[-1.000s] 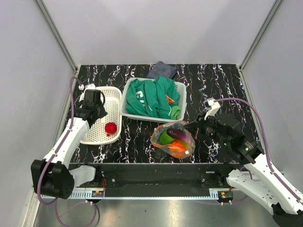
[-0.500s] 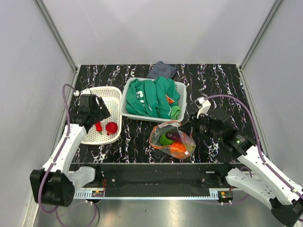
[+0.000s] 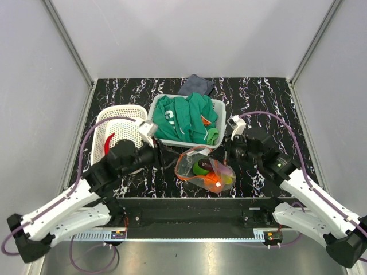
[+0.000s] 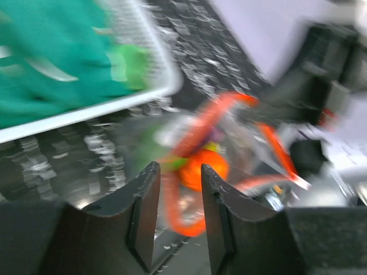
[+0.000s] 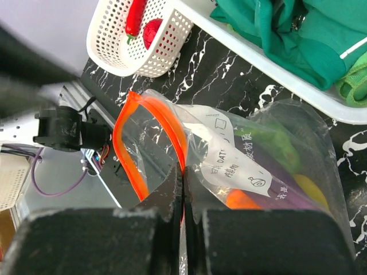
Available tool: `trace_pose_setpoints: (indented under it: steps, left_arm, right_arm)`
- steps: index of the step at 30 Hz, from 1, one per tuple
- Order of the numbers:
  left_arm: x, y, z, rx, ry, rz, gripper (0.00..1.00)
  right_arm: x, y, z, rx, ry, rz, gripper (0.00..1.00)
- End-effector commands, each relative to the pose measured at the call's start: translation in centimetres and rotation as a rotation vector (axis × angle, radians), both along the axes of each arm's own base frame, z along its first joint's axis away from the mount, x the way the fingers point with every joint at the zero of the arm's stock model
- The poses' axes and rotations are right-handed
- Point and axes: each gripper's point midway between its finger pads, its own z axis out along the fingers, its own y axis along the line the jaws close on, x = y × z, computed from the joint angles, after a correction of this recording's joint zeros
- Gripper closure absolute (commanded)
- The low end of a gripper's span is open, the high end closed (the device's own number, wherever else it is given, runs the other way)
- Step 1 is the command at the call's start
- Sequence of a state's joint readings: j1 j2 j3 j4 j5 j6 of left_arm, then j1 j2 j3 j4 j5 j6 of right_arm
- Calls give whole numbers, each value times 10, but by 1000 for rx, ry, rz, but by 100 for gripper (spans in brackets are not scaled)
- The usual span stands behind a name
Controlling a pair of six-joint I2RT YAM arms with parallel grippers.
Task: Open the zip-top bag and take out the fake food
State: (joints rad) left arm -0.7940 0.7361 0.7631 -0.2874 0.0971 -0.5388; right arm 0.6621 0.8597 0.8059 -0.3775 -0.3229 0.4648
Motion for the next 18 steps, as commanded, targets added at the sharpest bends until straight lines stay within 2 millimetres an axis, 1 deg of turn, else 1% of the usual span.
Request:
trace_pose_setpoints:
  steps: [1,2,3,4,5,6,7,9,10,11,12,13,15,18]
  left_arm:
    - [-20,-44,12,-18,-123,-120,66]
    - [-21,-50,17,-9,-132,-126,69]
    - [-27,-58,12,17,-124,-133,70]
    - [-26,-68,-2,58,-94,-138,71]
    - [-25,-73,-3,70,-89,-130,71]
    - [-30,-81,-1,75,-90,-144,71]
    - [-28,-88,-12,107,-70,-139,70]
    - [-22,-91,-24,137,-36,-84,69]
    - [-18,-96,-32,143,17,-46,69]
    - [-15,-97,-37,154,46,-18,68]
    - [-9,-92,-45,187,72,33,68]
    - [-6,-95,-45,174,117,75,66]
    - [2,-92,-49,175,151,149,63]
    - [5,-99,-56,156,209,191,56]
  right_arm:
    - [2,9,24,75,-47,14,100]
    - [3,8,24,77,-49,10,100]
    - [2,8,24,79,-48,9,100]
    - [1,8,25,84,-47,8,100]
    - [1,7,25,84,-48,4,100]
    - [1,7,26,88,-48,3,100]
    - [1,6,28,92,-48,-2,100]
    - [0,5,27,94,-46,-9,100]
    - [0,4,27,99,-46,-17,100]
    - [0,4,27,99,-43,-19,100]
    - [0,3,25,99,-40,-23,100]
    - [0,2,24,100,-37,-28,100]
    - [-1,1,21,99,-33,-36,100]
    - [-1,0,18,96,-28,-40,100]
